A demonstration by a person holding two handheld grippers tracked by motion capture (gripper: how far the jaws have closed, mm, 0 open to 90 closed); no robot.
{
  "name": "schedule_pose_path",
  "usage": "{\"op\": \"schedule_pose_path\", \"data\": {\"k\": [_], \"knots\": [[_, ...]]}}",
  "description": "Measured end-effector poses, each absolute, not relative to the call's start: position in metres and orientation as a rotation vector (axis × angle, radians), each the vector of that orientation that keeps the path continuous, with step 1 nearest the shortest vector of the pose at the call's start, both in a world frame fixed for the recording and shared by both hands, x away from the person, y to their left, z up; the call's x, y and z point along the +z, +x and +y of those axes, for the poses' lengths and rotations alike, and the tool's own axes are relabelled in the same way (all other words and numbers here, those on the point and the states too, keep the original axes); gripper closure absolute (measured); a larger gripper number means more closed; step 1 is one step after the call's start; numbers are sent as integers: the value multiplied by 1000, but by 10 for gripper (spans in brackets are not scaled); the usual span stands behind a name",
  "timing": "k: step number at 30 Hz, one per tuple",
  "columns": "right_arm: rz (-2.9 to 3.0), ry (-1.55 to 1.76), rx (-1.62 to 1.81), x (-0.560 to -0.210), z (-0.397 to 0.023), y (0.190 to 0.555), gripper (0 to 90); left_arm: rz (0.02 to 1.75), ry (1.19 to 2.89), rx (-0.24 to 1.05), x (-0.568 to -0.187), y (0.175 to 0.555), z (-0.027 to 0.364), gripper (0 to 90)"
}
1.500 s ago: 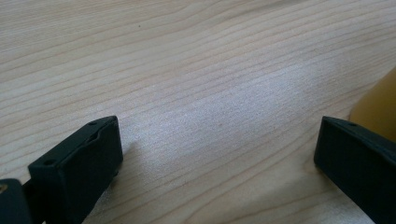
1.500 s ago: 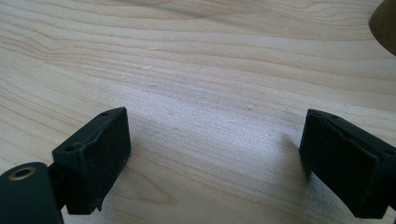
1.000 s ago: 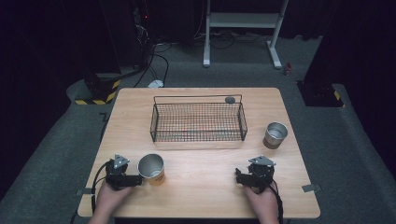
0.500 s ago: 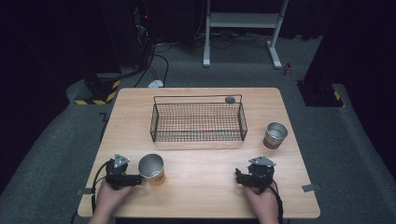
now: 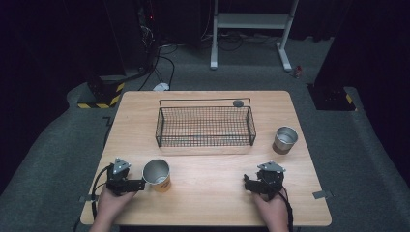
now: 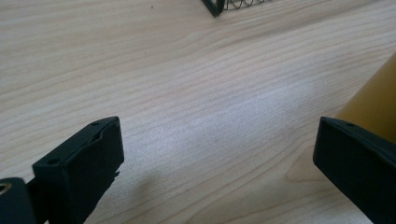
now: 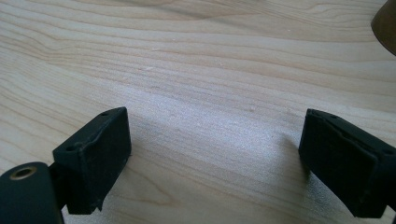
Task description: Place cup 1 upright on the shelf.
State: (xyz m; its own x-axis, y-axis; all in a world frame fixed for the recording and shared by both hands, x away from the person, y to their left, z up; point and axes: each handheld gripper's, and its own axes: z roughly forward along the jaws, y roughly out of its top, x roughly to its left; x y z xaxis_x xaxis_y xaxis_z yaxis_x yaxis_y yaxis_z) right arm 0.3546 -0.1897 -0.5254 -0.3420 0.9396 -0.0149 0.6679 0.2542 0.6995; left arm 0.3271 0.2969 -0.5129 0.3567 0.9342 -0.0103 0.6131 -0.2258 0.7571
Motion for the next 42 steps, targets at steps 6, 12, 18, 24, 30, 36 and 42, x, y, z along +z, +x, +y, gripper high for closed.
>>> {"op": "schedule_pose_path", "data": {"k": [6, 12, 18, 24, 30, 36, 42], "knots": [[2100, 1460, 844, -525, -190, 355, 89, 1333, 1889, 606, -504, 323, 302, 24], [2099, 1460, 844, -525, -190, 355, 89, 1308, 1869, 648, -497, 319, 305, 25], [2099, 1459, 843, -525, -190, 355, 92, 1294, 1875, 676, -491, 316, 305, 22], [2101, 1459, 842, -525, -190, 355, 92, 1277, 1847, 692, -483, 313, 307, 45], [2101, 1459, 843, -525, -190, 355, 91, 1274, 1818, 707, -478, 310, 311, 46], [2100, 1459, 843, -525, -190, 355, 92, 1263, 1804, 718, -474, 307, 312, 42], [2101, 1458, 842, -525, -190, 355, 92, 1253, 1796, 731, -470, 305, 311, 30]]}}
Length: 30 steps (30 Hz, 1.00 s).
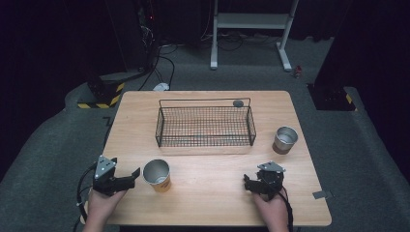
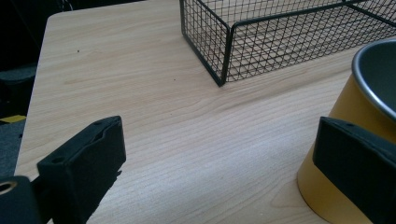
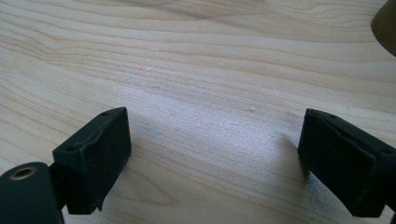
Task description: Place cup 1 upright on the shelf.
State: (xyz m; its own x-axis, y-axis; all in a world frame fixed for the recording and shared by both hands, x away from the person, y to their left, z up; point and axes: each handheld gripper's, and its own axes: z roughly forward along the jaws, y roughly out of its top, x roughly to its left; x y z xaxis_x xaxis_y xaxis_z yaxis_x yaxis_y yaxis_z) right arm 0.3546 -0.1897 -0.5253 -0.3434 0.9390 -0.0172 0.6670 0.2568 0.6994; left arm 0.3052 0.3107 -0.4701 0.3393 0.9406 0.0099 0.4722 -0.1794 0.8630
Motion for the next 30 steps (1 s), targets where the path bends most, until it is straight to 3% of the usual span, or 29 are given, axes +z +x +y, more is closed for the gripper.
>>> {"op": "schedule_pose_path", "data": {"k": [30], "knots": [[2100, 1457, 840, -525, -190, 354, 94, 1179, 1713, 705, -445, 291, 302, 15]]}}
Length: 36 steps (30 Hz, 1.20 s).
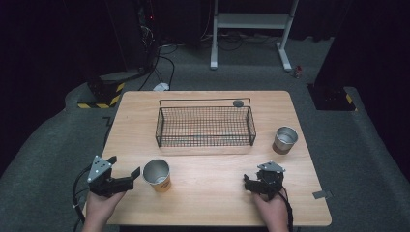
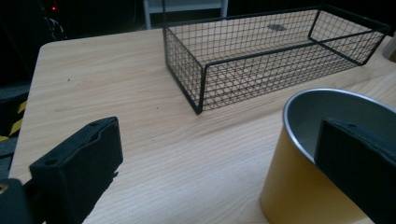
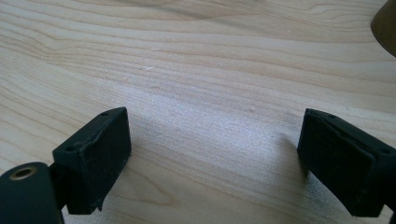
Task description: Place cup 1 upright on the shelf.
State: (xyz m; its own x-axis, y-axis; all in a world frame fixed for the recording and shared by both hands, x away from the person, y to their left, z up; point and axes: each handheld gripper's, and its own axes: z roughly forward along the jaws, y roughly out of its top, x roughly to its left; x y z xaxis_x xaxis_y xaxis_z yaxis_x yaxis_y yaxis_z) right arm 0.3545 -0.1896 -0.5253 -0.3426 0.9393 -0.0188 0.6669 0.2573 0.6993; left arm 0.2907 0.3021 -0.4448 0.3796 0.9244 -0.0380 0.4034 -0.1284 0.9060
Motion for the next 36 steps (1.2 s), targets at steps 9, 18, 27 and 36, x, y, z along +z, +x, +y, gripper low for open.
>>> {"op": "schedule_pose_path", "data": {"k": [9, 18, 27, 36], "knots": [[2100, 1457, 841, -525, -190, 354, 94, 1136, 1724, 670, -441, 288, 288, 6], [2100, 1457, 841, -525, -190, 355, 94, 1091, 1746, 627, -440, 285, 272, 6], [2100, 1457, 841, -525, -190, 354, 94, 1054, 1766, 592, -442, 284, 259, 6], [2100, 1457, 841, -525, -190, 354, 94, 1020, 1769, 543, -443, 284, 246, 6]]}}
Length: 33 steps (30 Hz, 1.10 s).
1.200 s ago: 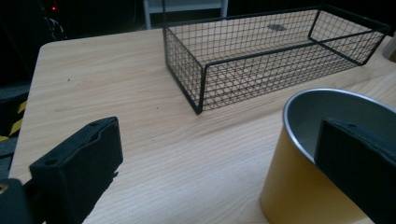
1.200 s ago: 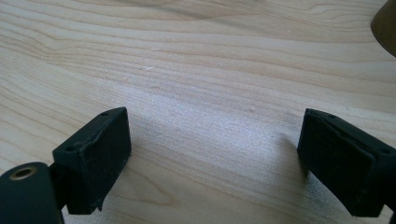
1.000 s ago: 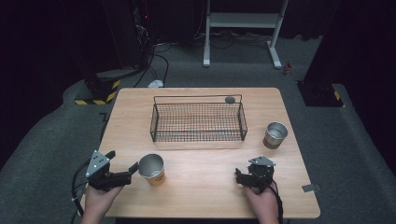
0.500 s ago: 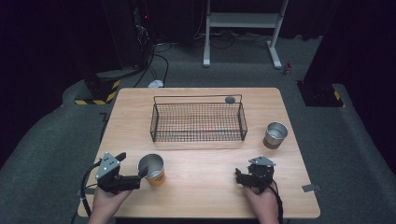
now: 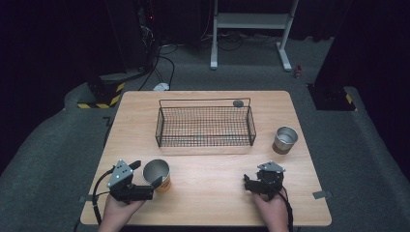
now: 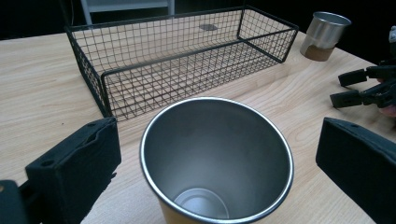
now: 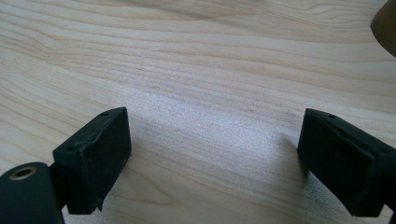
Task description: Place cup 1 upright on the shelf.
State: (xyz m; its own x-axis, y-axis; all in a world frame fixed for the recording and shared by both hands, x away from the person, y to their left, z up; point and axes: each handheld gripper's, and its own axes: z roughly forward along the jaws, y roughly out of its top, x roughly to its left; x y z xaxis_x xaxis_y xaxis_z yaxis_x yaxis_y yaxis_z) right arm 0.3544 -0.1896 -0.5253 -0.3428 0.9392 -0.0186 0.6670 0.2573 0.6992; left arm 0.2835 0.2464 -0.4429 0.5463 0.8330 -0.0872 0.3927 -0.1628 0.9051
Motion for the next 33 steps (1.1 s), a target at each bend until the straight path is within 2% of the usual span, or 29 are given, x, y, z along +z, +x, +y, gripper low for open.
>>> {"op": "schedule_pose_path", "data": {"k": [9, 18, 33], "knots": [[2100, 1457, 841, -525, -190, 354, 94, 1010, 1774, 532, -447, 284, 242, 6], [2100, 1457, 841, -525, -190, 355, 94, 1026, 1797, 608, -452, 286, 238, 6], [2100, 1457, 841, -525, -190, 355, 94, 1028, 1798, 576, -463, 291, 240, 5]]}}
